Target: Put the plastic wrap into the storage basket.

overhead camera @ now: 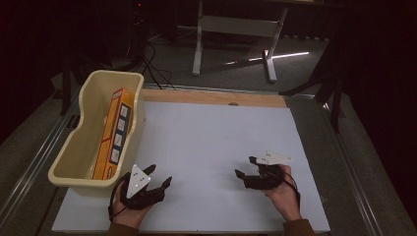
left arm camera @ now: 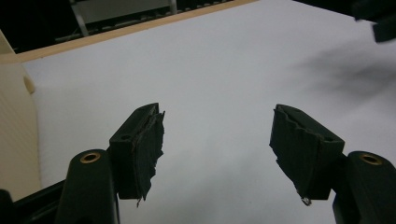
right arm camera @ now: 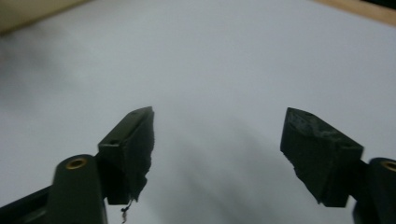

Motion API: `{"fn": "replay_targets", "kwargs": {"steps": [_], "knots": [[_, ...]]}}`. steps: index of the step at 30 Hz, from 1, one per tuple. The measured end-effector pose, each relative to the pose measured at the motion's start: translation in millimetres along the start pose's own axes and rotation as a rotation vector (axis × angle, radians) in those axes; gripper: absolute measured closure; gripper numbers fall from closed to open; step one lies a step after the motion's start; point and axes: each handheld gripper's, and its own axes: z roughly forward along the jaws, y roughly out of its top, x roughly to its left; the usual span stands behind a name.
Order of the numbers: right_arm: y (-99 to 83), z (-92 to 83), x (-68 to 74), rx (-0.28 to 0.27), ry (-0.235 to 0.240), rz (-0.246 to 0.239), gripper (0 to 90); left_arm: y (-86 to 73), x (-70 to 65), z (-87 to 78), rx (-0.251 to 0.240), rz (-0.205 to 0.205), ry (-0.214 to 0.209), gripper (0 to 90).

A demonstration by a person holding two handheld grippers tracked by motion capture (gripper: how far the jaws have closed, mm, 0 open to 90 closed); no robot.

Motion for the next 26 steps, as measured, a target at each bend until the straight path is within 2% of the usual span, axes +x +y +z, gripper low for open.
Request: {"fn": "replay_targets", "kwargs": {"steps": [1,3,5,6,7,12,19,26], "knots": [[-12.1,-5.3,-3.1,-0.007,-0.01,0.004,22.9,0.0,0.0,-0.1,0.0,0.0,0.001,33.9],[-16.8,-8.1,-4.5,-0.011,-0.014,0.009,22.4,0.0,0.3,-0.4,0.0,0.0,0.004,33.9],[-30.8,-20.9,-10.7,-0.051,-0.034,0.031,21.1,0.1,0.6,-0.6,0.0,0.001,0.006,33.9],[-30.8,-20.9,-10.7,-0.051,-0.034,0.031,21.1,0.1,0.8,-0.7,0.0,0.001,0.006,33.9],[-35.9,-29.3,-13.5,-0.088,-0.036,0.046,21.1,0.1,0.7,-0.9,-0.001,0.0,0.006,33.9],[-44.2,-41.2,-16.2,-0.137,-0.049,0.067,21.2,-0.1,-0.7,-2.2,0.003,0.007,0.006,33.8],[-50.0,-48.9,-18.6,-0.178,-0.066,0.065,21.4,-0.7,-0.2,-4.3,0.004,0.007,0.007,33.8],[-50.7,-46.3,-20.4,-0.163,-0.067,0.048,21.3,-0.9,-0.9,-2.0,0.012,0.008,0.004,33.7]]}}
